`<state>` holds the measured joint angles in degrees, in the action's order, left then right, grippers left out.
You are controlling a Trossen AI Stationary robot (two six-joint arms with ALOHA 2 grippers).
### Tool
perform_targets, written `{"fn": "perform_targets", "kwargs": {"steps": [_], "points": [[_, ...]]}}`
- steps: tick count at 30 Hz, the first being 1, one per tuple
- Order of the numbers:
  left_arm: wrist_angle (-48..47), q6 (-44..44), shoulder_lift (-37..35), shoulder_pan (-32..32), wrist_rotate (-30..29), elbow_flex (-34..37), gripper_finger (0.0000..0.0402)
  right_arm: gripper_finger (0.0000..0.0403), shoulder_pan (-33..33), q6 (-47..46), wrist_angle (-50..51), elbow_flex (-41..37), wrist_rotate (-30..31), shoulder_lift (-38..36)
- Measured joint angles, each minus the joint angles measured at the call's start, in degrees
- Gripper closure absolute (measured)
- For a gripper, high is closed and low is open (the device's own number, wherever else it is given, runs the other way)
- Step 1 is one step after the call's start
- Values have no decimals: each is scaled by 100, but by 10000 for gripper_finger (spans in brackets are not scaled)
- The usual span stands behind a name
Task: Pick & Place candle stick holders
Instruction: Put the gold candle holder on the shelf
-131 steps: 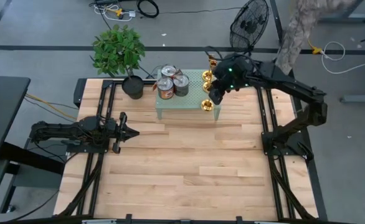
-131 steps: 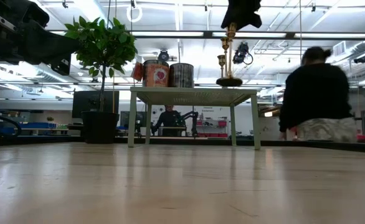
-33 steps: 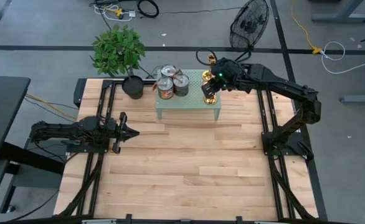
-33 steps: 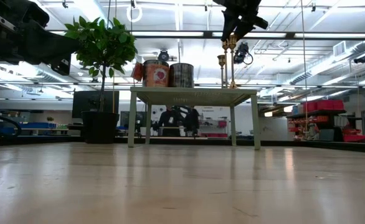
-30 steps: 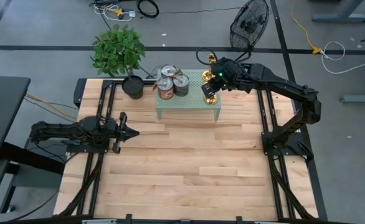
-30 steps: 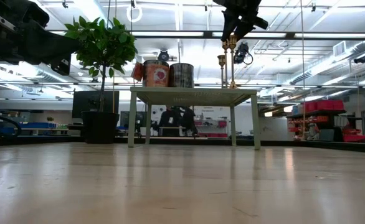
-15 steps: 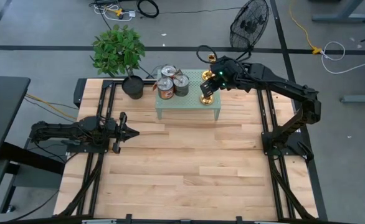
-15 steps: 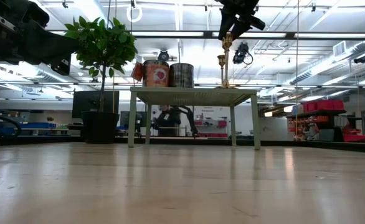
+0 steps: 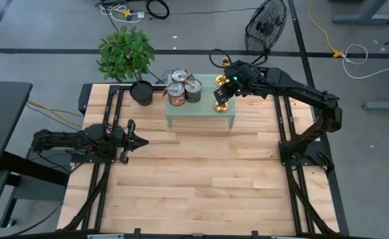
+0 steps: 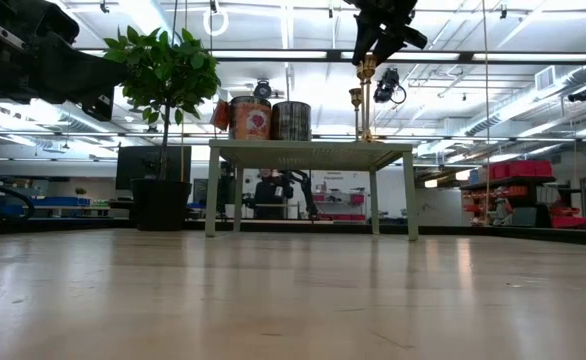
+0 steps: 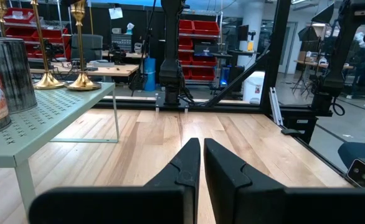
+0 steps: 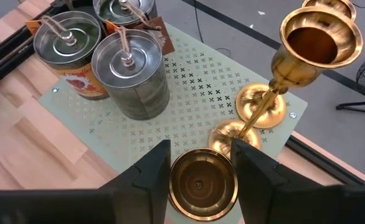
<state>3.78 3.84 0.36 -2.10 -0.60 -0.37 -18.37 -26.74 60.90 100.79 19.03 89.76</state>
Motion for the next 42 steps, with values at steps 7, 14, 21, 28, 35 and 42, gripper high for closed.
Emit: {"fn": "perform_targets", "kwargs": {"steps": [7, 14, 21, 28, 35, 42], "points": [[-1, 0, 0, 0, 0, -1, 371, 259, 0, 20, -50, 6, -2, 116], [1, 0, 0, -1, 0, 1, 371, 259, 0, -3, 9, 9, -12, 125], [-1, 0, 0, 0, 0, 1, 371, 259, 0, -26, 104, 15, -22, 116], [-1, 0, 0, 0, 0, 0, 371, 259, 4, -25, 177, 15, -87, 29], [-1, 0, 0, 0, 0, 0, 371, 259, 2, -22, 185, 11, -219, -28], [0, 0, 0, 1, 0, -1, 371, 259, -37, 1, 226, 4, -254, -66]]}}
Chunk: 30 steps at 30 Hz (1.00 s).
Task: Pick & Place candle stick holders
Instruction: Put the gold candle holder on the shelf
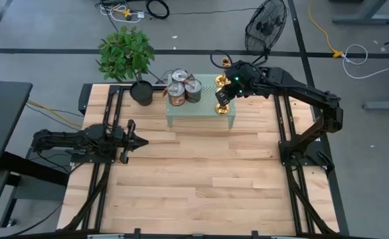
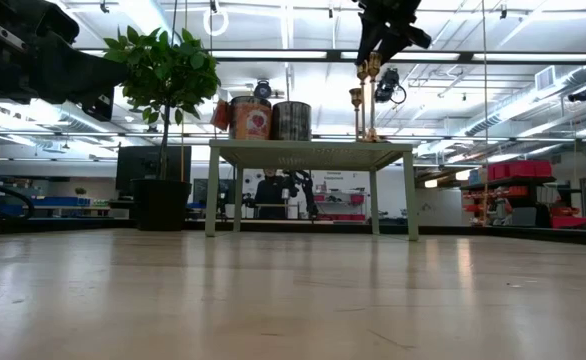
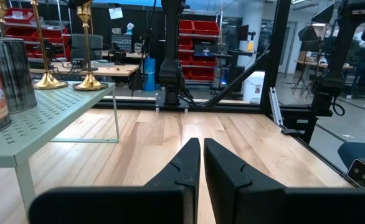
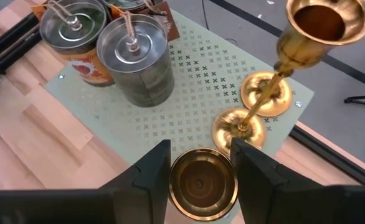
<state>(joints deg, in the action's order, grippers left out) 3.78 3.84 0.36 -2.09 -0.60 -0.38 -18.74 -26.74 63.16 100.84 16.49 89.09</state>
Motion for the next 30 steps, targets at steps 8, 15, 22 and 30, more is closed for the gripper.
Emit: {"fn": "perform_targets", "kwargs": {"steps": [8, 15, 22, 30], "points": [[0, 0, 0, -2, 0, 2, 371, 259, -72, 89, 54, 0, 170, -15], [-1, -2, 0, -2, 0, 0, 371, 259, -72, 155, -57, 0, 191, -15], [0, -1, -1, -1, 0, 1, 371, 259, -71, 122, -106, 0, 190, -15], [1, -2, 0, 0, 0, 1, 371, 259, -71, 113, -52, 0, 188, -15]]}}
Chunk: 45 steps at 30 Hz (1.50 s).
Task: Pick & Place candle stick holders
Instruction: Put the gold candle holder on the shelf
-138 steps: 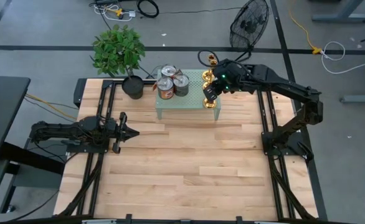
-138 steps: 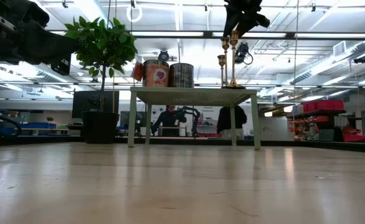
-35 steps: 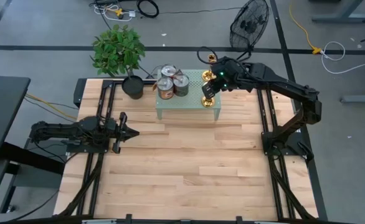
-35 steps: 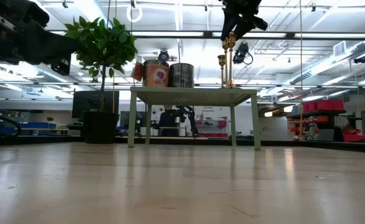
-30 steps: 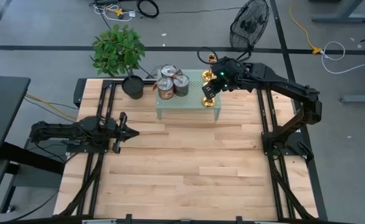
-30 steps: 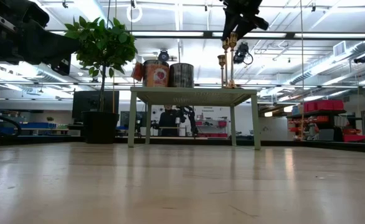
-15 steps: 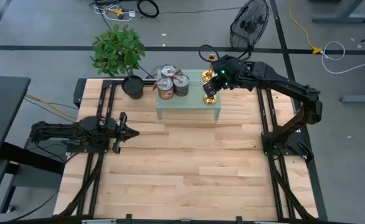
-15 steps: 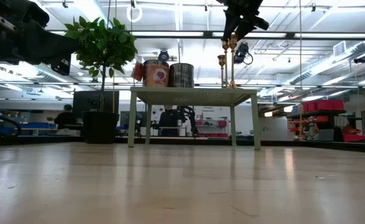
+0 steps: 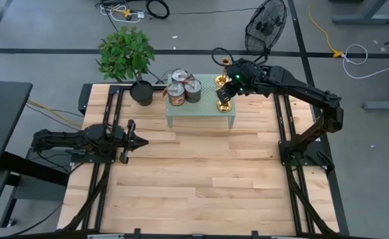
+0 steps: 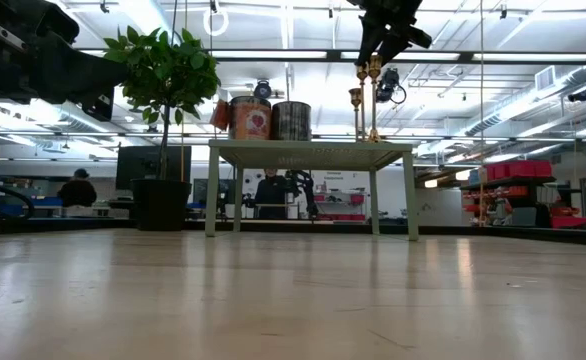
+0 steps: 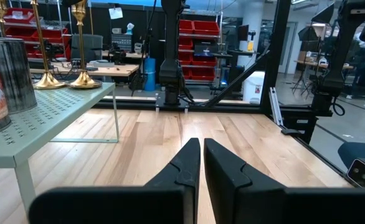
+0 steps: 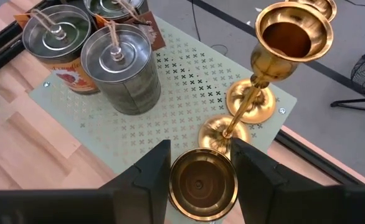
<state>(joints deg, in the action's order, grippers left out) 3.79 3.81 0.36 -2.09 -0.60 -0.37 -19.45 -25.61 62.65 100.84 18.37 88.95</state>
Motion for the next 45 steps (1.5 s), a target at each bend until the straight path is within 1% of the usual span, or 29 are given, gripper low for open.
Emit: {"fn": "perform_targets", "kwargs": {"steps": [16, 21, 45], "points": [[-2, 2, -1, -2, 0, 0, 371, 256, -1, 87, 1, -22, -1, 0], [-2, 2, 0, -1, 0, -1, 371, 255, 1, 68, -12, -24, -133, 0], [-2, 2, 0, -2, 0, 1, 371, 254, -1, 107, -119, -26, -107, 74]]}}
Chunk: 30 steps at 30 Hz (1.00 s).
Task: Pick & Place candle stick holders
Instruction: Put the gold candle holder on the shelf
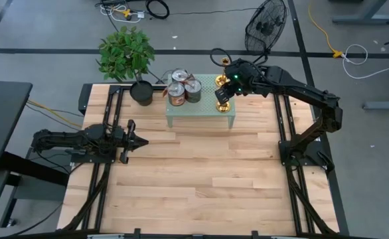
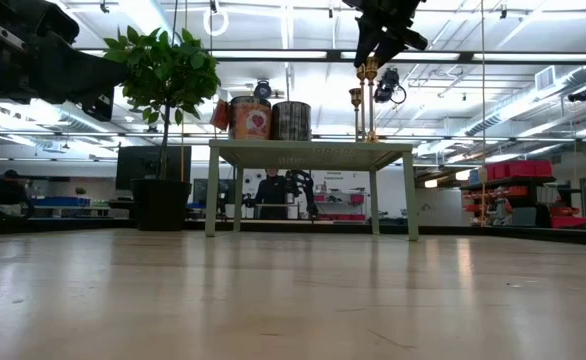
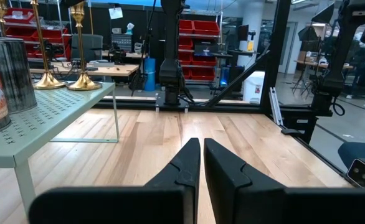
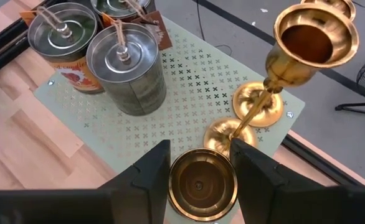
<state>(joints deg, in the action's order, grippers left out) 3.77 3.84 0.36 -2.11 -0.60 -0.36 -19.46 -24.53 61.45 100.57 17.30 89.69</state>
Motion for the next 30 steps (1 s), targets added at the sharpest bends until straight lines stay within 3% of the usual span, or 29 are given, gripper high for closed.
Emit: {"fn": "perform_targets", "kwargs": {"steps": [6, 20, 30], "points": [[1, 0, 0, 1, 0, -1, 371, 250, 0, 21, -1, 0, -20, 0], [2, 0, -2, 2, 0, -2, 371, 175, 2, 90, 13, 0, -35, 0], [2, -1, 0, 1, 0, -1, 371, 144, 2, 125, -2, 0, -33, 0]]}}
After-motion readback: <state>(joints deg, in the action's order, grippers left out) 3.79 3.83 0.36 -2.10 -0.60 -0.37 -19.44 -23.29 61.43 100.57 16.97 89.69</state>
